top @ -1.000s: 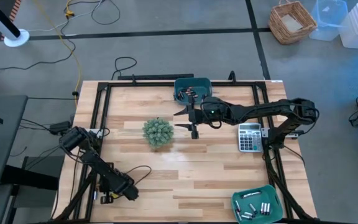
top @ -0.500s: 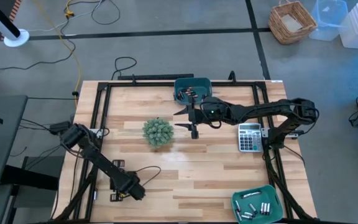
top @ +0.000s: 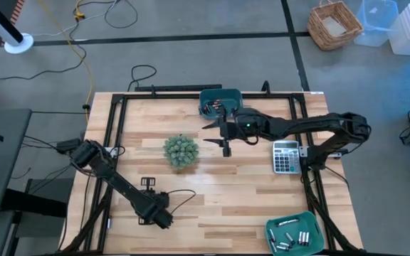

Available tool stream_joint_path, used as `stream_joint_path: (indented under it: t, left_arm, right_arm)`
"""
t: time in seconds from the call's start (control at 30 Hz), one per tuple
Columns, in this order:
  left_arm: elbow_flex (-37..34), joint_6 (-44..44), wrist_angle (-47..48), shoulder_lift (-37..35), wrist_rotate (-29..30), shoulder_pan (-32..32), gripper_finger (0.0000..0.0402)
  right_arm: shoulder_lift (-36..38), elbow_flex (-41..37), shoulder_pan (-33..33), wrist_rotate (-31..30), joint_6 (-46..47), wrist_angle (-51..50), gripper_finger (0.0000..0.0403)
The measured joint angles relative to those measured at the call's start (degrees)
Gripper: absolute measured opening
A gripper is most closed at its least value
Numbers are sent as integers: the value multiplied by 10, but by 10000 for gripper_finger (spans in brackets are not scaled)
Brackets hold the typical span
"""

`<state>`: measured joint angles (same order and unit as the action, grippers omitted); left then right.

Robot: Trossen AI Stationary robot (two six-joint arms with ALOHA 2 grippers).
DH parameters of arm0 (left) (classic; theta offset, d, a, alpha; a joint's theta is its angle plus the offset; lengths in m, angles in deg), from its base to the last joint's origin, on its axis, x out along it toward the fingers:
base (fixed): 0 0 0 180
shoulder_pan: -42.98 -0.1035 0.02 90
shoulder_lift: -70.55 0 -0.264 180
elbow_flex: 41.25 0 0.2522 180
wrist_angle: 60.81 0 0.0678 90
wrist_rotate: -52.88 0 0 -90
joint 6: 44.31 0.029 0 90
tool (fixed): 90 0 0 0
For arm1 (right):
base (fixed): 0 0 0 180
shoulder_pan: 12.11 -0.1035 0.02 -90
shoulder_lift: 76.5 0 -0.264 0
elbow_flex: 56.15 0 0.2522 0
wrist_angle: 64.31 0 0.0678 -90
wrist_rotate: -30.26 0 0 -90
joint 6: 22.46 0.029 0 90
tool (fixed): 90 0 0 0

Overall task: Sort batteries
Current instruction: Put the black battery into the blue bin

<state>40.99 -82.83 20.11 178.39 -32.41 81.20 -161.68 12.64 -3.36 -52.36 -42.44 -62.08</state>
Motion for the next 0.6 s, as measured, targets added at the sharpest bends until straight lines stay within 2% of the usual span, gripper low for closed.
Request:
stream_joint_path:
  t: [0.4, 0.6]
  left_arm:
    - [5, -13, 3, -83, 178, -24, 40]
    - [5, 13, -7, -134, 257, -49, 40]
  right_arm:
    - [78, 0, 5, 0, -9, -41, 220]
    - [112, 0, 8, 0, -30, -85, 220]
